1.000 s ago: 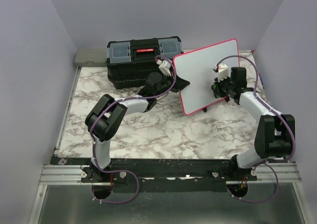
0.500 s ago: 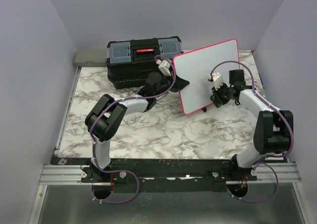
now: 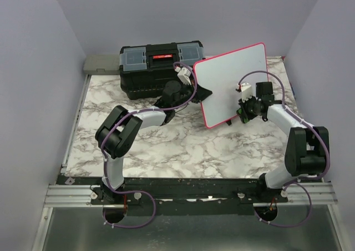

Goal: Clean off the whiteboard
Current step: Erase the whiteboard at the whiteboard stand.

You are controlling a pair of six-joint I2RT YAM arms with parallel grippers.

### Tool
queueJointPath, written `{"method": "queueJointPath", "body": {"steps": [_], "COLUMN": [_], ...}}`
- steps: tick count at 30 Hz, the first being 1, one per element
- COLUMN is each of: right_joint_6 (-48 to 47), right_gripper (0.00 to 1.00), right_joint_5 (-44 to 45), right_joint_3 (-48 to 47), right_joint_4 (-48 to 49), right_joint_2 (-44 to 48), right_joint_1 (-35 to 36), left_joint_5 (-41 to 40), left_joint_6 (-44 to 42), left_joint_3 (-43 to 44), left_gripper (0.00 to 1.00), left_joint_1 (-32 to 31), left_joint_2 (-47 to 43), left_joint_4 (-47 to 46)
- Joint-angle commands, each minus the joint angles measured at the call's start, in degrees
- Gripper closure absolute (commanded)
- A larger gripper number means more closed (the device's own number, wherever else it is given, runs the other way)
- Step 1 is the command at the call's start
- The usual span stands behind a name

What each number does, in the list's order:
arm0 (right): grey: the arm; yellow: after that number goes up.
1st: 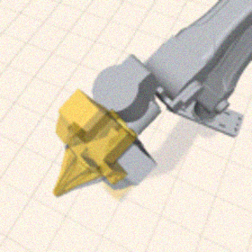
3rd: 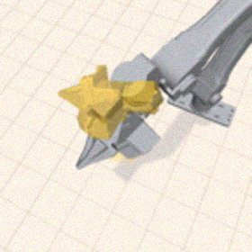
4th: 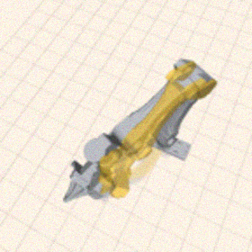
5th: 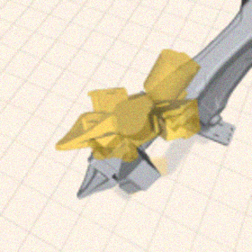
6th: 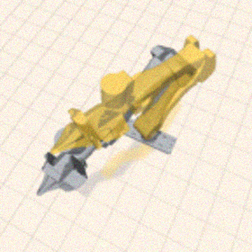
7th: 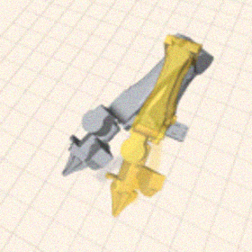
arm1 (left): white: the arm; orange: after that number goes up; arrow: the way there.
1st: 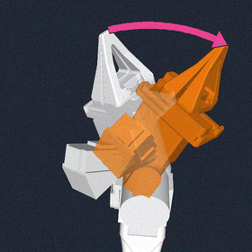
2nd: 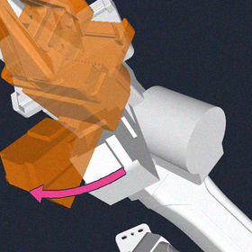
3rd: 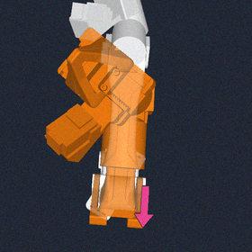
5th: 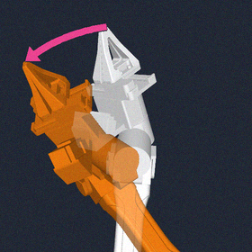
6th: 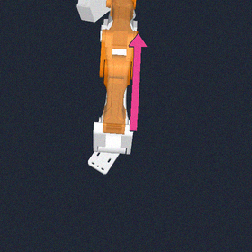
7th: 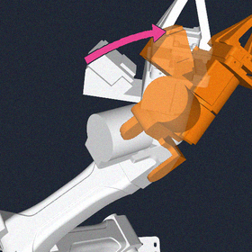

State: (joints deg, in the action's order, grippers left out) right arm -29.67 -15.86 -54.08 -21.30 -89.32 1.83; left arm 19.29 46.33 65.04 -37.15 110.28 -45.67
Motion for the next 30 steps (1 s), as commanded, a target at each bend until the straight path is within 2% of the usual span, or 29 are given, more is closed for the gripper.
{"method": "queueJointPath", "body": {"steps": [1, 8, 14, 16, 20, 22, 27, 30], "right_joint_6": [8.9, 13.84, 14.84, 11.74, 0.55, -1.99, -5.34, -2.78], "right_gripper": [0.99, 0.99, 0.99, 0.99, 0.99, 0.99, 0.99, 0.99], "right_joint_5": [7.77, 11.02, 12.22, 7.32, -10.02, -13.98, -17.65, -12.69], "right_joint_3": [1.44, 3.22, 1.03, 0.12, -1.98, -3.22, -4.32, -4.68], "right_joint_4": [12.07, 18.48, 16.48, 12.71, 0.67, -3.44, -7.75, -6.48], "right_joint_2": [3.35, 4.56, 0.61, 0.38, -0.47, -1.63, -3.17, -4.36], "right_joint_1": [-0.39, -0.77, -0.75, -0.77, -0.77, -0.77, -0.77, -0.77], "left_joint_5": [5.67, 6.13, 6.24, 6.2, 6.21, 6.2, 6.21, 6.2], "left_joint_6": [3.09, 3.26, 3.27, 3.28, 3.46, 3.59, 3.77, 3.69], "left_joint_3": [2.23, 2.37, 1.96, 1.93, 2.07, 2.36, 2.35, 2.18], "left_gripper": [1.0, 1.0, 1.0, 1.0, 1.0, 1.0, 1.0, 1.0], "left_joint_1": [-1.18, -1.17, -1.17, -1.17, -1.18, -1.17, -1.17, -1.17], "left_joint_2": [-1.21, -0.93, -1.2, -1.2, -0.9, -0.77, -0.55, -0.72], "left_joint_4": [-8.11, -8.38, -8.44, -8.56, -8.64, -8.73, -8.81, -8.98]}}
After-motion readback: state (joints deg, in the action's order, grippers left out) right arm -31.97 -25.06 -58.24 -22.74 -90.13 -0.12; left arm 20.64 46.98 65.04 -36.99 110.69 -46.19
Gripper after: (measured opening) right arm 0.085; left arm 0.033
